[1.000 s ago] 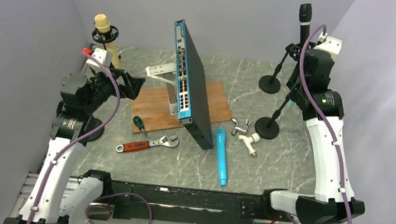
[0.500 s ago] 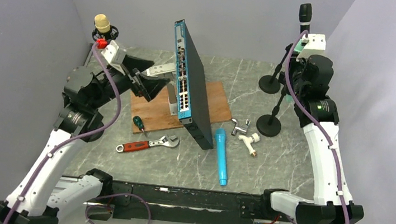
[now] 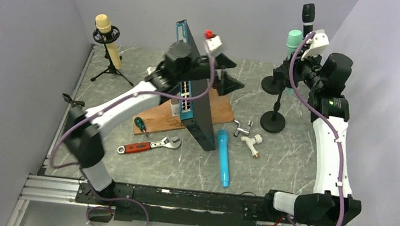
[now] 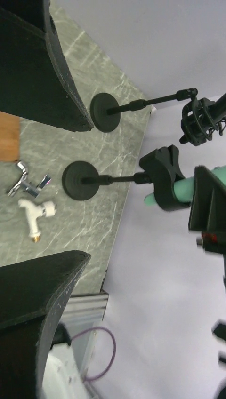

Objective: Remove the microphone from the stand

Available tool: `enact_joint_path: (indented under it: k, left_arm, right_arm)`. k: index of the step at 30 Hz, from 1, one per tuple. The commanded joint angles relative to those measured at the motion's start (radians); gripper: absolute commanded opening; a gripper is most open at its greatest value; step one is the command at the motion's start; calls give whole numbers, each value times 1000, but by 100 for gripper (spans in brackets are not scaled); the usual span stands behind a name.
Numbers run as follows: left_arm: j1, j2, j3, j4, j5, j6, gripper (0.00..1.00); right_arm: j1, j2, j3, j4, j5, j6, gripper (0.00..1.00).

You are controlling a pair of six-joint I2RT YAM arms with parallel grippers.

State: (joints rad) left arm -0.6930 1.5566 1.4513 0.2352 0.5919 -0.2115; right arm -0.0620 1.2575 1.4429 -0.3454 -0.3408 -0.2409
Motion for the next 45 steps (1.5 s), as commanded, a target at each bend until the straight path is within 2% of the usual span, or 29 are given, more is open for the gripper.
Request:
enact_joint_path:
  k: [1, 4, 9, 13, 22, 36, 41, 45]
  left_arm:
    - [-47, 220, 253, 37, 54, 92, 99]
    - [-88, 353, 415, -15, 18, 187, 99]
    - [-99, 476, 535, -27, 8, 285, 100]
    - [-113, 512, 521, 20, 28, 345, 99]
    - [-139, 581, 541, 45, 51, 463, 99]
    - [-170, 656, 640, 100, 53, 424, 99]
    - [-176, 671, 658, 66, 64, 441, 90]
    - [-175, 675, 666, 17, 62, 477, 89]
  right_arm:
    - [-10, -24, -8, 24, -179, -20, 0]
    - [-15, -43, -28, 18, -214, -56, 0]
    - [-17, -62, -42, -3, -278, -93, 0]
    - [-17, -82, -74, -18, -353, -115, 0]
    - [-16, -128, -105, -54, -397, -156, 0]
    - [-15, -159, -114, -66, -405, -153, 0]
    - [-14, -167, -119, -62, -398, -153, 0]
    - [-15, -166, -118, -62, -402, -152, 0]
